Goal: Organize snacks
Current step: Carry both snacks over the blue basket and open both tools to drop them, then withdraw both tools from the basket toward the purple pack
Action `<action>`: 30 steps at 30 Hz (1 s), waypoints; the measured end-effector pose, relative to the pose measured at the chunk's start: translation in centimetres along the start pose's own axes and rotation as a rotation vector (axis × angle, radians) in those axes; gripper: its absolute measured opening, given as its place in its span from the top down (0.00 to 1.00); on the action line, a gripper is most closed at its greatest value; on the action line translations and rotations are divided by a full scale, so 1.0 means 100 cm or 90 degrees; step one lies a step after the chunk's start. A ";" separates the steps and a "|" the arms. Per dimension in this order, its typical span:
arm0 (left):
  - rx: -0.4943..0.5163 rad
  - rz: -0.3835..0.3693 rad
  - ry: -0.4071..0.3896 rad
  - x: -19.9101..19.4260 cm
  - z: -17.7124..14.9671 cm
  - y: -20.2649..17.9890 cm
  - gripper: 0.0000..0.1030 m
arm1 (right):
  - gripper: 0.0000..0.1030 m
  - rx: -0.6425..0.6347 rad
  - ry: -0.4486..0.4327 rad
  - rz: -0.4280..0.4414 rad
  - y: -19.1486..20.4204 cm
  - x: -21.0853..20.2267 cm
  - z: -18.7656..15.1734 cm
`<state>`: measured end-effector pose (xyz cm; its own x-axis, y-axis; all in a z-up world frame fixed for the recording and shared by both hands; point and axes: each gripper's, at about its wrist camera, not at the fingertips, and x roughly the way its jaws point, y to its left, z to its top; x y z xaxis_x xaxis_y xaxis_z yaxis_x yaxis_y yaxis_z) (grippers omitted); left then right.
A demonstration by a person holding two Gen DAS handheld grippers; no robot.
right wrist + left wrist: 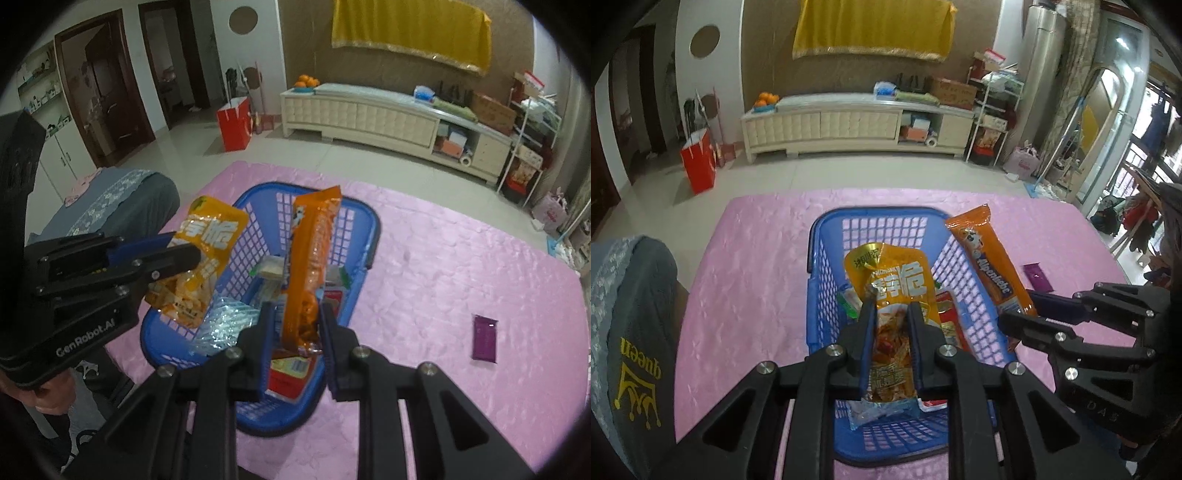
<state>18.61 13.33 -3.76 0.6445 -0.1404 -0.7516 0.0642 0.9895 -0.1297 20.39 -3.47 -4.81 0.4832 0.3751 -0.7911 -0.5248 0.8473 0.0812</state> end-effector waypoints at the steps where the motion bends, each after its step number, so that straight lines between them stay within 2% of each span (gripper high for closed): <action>1: -0.006 -0.003 0.008 0.006 0.000 0.003 0.85 | 0.73 0.000 0.008 0.004 0.001 0.007 0.002; 11: -0.020 -0.005 0.062 0.038 0.000 0.018 0.85 | 0.73 -0.006 0.058 0.021 0.002 0.049 0.008; 14: -0.019 -0.008 0.066 0.040 0.000 0.017 0.78 | 0.73 -0.008 0.067 0.019 0.002 0.053 0.008; 18: 0.002 -0.001 0.062 0.037 -0.003 0.007 0.59 | 0.72 -0.020 0.075 0.032 0.003 0.054 0.008; 22: -0.004 0.003 0.063 0.034 -0.005 0.007 0.58 | 0.57 -0.037 0.069 -0.003 0.003 0.050 0.009; 24: -0.013 0.003 0.057 0.027 -0.006 0.008 0.51 | 0.52 -0.036 0.065 -0.010 0.000 0.045 0.008; 26: -0.014 0.007 0.049 0.020 -0.008 0.007 0.50 | 0.45 -0.030 0.060 -0.013 -0.003 0.036 0.007; 30: -0.019 0.000 0.032 -0.002 -0.009 -0.003 0.49 | 0.41 -0.030 0.036 -0.021 -0.006 0.011 0.004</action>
<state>17.75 13.04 -4.13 0.6058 -0.1431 -0.7826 0.0414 0.9880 -0.1486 21.51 -3.41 -5.54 0.4614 0.3244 -0.8258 -0.5419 0.8400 0.0272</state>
